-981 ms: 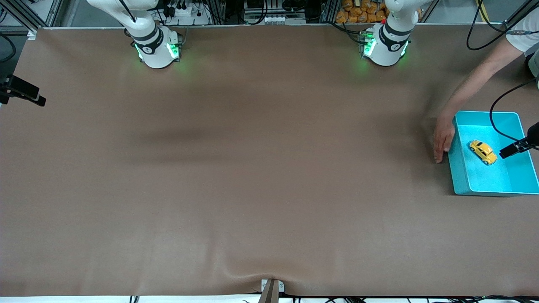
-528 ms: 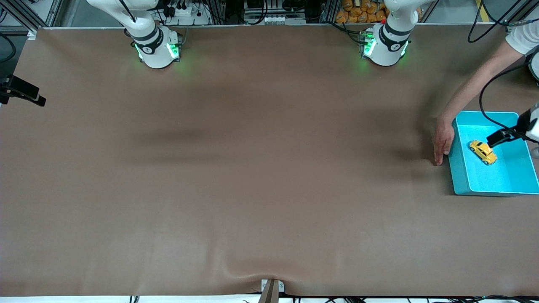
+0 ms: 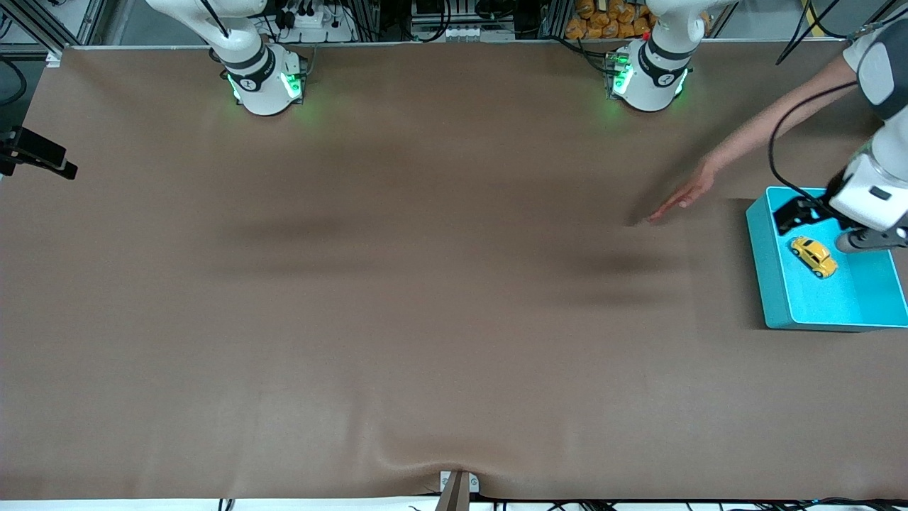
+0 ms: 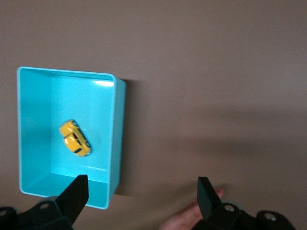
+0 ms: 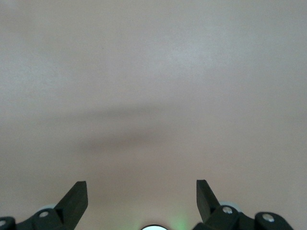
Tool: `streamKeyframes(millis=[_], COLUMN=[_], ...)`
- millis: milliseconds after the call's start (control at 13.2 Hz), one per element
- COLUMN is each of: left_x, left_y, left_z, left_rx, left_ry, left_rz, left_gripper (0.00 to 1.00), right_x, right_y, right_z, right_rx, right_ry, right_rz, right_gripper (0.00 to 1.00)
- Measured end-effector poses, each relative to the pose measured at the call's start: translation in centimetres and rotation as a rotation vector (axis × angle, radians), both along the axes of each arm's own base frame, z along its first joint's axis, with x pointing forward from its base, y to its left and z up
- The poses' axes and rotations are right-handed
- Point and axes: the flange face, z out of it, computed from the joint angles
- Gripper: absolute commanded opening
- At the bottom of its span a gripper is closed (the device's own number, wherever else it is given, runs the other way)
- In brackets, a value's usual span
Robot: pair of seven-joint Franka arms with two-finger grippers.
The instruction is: Wind and store yellow beetle car
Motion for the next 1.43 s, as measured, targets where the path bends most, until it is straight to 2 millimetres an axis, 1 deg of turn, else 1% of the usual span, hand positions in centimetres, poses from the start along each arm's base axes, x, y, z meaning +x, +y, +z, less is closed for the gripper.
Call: streamKeyframes(millis=[302, 453, 604, 755, 1057, 1283, 1434], left_x=[-0.9, -1.1, -1.3, -1.5, -1.8, -2.0, -2.0], left_y=[-3.9, -5.6, -6.7, -7.9, -10.3, -11.2, -11.4], left_z=[3.8, 5.6, 7.1, 7.6, 7.8, 8.2, 8.2], left_rx=[-0.022, -0.022, -0.022, -0.021, -0.062, -0.079, -0.079], left_ry=[0.028, 0.021, 0.016, 0.011, 0.009, 0.004, 0.006], left_rz=[-0.05, -0.076, -0.095, -0.117, -0.141, -0.148, -0.151], left_gripper=[1.0, 1.0, 1.0, 1.0, 1.0, 1.0, 1.0], right_x=[0.0, 0.0, 0.0, 0.0, 0.0, 0.0, 0.0], right_y=[0.0, 0.0, 0.0, 0.0, 0.0, 0.0, 0.0], right_z=[0.0, 0.0, 0.0, 0.0, 0.0, 0.0, 0.0], right_rx=[0.0, 0.0, 0.0, 0.0, 0.0, 0.0, 0.0], right_ry=[0.0, 0.0, 0.0, 0.0, 0.0, 0.0, 0.0], right_rz=[0.0, 0.0, 0.0, 0.0, 0.0, 0.0, 0.0], right_gripper=[1.0, 1.0, 1.0, 1.0, 1.0, 1.0, 1.0])
